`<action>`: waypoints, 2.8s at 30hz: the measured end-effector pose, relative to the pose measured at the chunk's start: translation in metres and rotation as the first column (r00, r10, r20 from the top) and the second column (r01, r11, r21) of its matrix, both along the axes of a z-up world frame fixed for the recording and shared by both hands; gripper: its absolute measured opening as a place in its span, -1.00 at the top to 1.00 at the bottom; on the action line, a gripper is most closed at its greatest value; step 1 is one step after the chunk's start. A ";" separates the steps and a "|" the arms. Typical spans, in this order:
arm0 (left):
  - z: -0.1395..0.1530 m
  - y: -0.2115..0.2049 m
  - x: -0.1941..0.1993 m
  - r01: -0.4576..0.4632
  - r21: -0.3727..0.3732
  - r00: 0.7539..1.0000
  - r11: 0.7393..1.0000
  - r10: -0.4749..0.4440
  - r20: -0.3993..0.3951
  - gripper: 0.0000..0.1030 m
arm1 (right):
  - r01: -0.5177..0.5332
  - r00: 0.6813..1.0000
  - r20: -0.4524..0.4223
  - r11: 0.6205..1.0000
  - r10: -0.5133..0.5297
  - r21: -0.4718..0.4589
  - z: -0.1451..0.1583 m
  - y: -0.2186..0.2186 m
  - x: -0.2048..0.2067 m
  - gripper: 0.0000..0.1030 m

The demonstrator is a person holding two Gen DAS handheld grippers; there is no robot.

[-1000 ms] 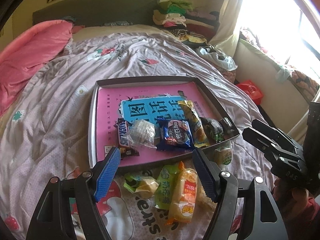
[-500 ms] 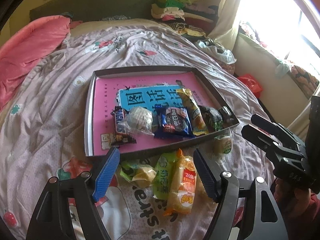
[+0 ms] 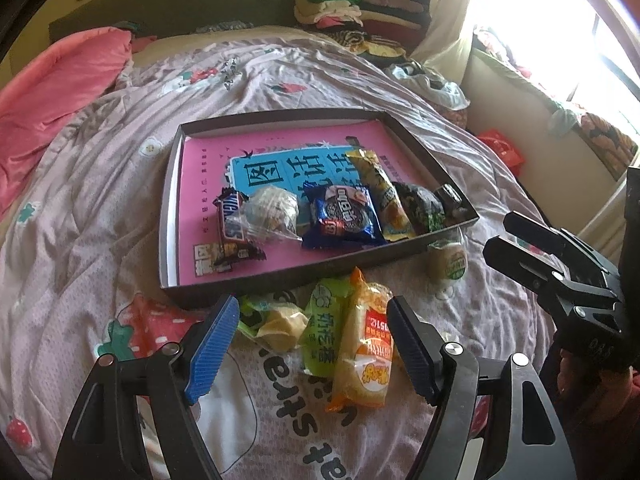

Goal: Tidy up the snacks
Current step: 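Withdraw both tools from the box toward the remaining snack pile, then lower the left tool onto the orange rice-cracker pack while the right tool approaches the clear puffed-snack bag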

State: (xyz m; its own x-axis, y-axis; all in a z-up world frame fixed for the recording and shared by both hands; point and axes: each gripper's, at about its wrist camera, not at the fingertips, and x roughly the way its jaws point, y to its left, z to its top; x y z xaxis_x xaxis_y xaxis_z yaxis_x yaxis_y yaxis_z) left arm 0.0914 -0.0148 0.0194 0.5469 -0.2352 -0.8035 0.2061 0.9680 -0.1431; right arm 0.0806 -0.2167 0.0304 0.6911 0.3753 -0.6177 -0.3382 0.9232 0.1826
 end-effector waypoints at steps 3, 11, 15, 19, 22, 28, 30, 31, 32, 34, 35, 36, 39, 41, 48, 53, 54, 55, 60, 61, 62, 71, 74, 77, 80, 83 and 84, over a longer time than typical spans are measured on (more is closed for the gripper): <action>-0.002 -0.002 -0.002 0.010 0.006 1.000 1.000 -0.010 -0.009 -0.50 | -0.002 1.000 -0.008 1.000 0.002 -0.005 -0.001 0.001 -0.001 -0.36; -0.011 -0.012 -0.007 0.050 0.015 0.998 0.999 -0.049 -0.038 -0.50 | -0.012 0.999 -0.050 1.000 0.011 -0.022 -0.009 0.003 -0.005 -0.36; -0.012 -0.017 -0.010 0.068 0.017 0.997 0.998 -0.067 -0.040 -0.50 | -0.022 0.998 -0.066 0.999 0.020 -0.029 -0.012 0.005 -0.007 -0.36; -0.012 -0.018 -0.012 0.075 0.027 0.996 0.997 -0.073 -0.043 -0.50 | -0.045 0.995 -0.096 0.998 0.041 -0.034 -0.017 0.009 -0.008 -0.36; -0.013 -0.019 -0.014 0.077 0.033 0.996 0.996 -0.076 -0.049 -0.50 | -0.063 0.992 -0.112 0.997 0.057 -0.050 -0.020 0.014 -0.010 -0.36; -0.014 -0.018 -0.018 0.074 0.042 0.996 0.996 -0.072 -0.054 -0.50 | -0.098 0.987 -0.131 0.993 0.088 -0.068 -0.024 0.022 -0.012 -0.36; -0.015 -0.017 -0.018 0.072 0.046 0.996 0.996 -0.069 -0.056 -0.50 | -0.104 0.986 -0.137 0.992 0.093 -0.077 -0.027 0.025 -0.012 -0.36; -0.016 -0.016 -0.018 0.072 0.046 0.996 0.996 -0.069 -0.059 -0.50 | -0.112 0.985 -0.144 0.991 0.099 -0.080 -0.028 0.026 -0.012 -0.36; -0.016 -0.016 -0.018 0.071 0.046 0.996 0.996 -0.068 -0.063 -0.50 | -0.116 0.983 -0.149 0.990 0.103 -0.084 -0.030 0.027 -0.012 -0.36; -0.018 -0.016 -0.017 0.073 0.047 0.995 0.996 -0.070 -0.067 -0.50 | -0.129 0.981 -0.155 0.987 0.113 -0.093 -0.032 0.029 -0.013 -0.36; -0.019 -0.017 -0.017 0.075 0.049 0.995 0.996 -0.072 -0.070 -0.50 | -0.134 0.980 -0.159 0.986 0.118 -0.097 -0.033 0.030 -0.013 -0.36; -0.020 -0.017 -0.017 0.078 0.052 0.995 0.996 -0.074 -0.073 -0.50 | -0.140 0.979 -0.163 0.985 0.122 -0.102 -0.035 0.031 -0.013 -0.36; -0.021 -0.018 -0.018 0.083 0.055 0.994 0.995 -0.079 -0.076 -0.50 | -0.166 0.974 -0.177 0.979 0.144 -0.121 -0.039 0.036 -0.015 -0.36; -0.020 -0.018 -0.018 0.084 0.057 0.994 0.995 -0.079 -0.076 -0.50 | -0.182 0.970 -0.187 0.975 0.156 -0.130 -0.043 0.038 -0.016 -0.36; -0.025 -0.021 -0.017 0.096 0.060 0.991 0.994 -0.090 -0.096 -0.50 | -0.239 0.956 -0.216 0.956 0.200 -0.170 -0.054 0.051 -0.019 -0.36; -0.029 -0.028 -0.014 0.115 0.072 0.988 0.991 -0.106 -0.108 -0.50 | -0.259 0.949 -0.229 0.948 0.215 -0.186 -0.063 0.056 -0.019 -0.36; -0.030 -0.030 -0.014 0.115 0.078 0.988 0.990 -0.106 -0.111 -0.50 | -0.260 0.949 -0.230 0.947 0.214 -0.190 -0.064 0.057 -0.019 -0.36; -0.032 -0.031 -0.014 0.115 0.081 0.988 0.990 -0.105 -0.112 -0.50 | -0.260 0.949 -0.233 0.945 0.212 -0.197 -0.067 0.058 -0.018 -0.36; -0.036 -0.033 -0.014 0.121 0.089 0.987 0.989 -0.110 -0.119 -0.50 | -0.271 0.949 -0.223 0.935 0.221 -0.227 -0.073 0.063 -0.019 -0.36; -0.036 -0.033 -0.013 0.120 0.089 0.987 0.989 -0.109 -0.119 -0.50 | -0.273 0.950 -0.221 0.933 0.222 -0.235 -0.074 0.065 -0.019 -0.36; -0.036 -0.033 -0.013 0.121 0.087 0.987 0.989 -0.110 -0.119 -0.50 | -0.272 0.951 -0.218 0.932 0.221 -0.239 -0.075 0.065 -0.019 -0.36; -0.038 -0.034 -0.012 0.117 0.089 0.987 0.989 -0.106 -0.121 -0.50 | -0.268 0.952 -0.209 0.938 0.223 -0.220 -0.079 0.063 -0.011 -0.32; -0.038 -0.034 -0.011 0.117 0.088 0.987 0.989 -0.106 -0.121 -0.50 | -0.267 0.953 -0.209 0.934 0.220 -0.236 -0.080 0.061 -0.011 -0.21; -0.038 -0.034 -0.011 0.117 0.090 0.987 0.989 -0.105 -0.124 -0.50 | -0.257 0.954 -0.213 0.942 0.211 -0.218 -0.079 0.057 -0.008 -0.14; -0.039 -0.034 -0.010 0.113 0.094 0.987 0.989 -0.101 -0.127 -0.51 | -0.249 0.954 -0.217 0.947 0.205 -0.201 -0.079 0.053 -0.006 -0.13; -0.040 -0.036 -0.009 0.111 0.100 0.987 0.989 -0.098 -0.129 -0.51 | -0.243 0.956 -0.213 0.948 0.199 -0.204 -0.078 0.052 -0.005 -0.11; -0.040 -0.036 -0.008 0.110 0.106 0.987 0.988 -0.096 -0.127 -0.51 | -0.240 0.957 -0.213 0.949 0.196 -0.203 -0.078 0.051 -0.005 -0.11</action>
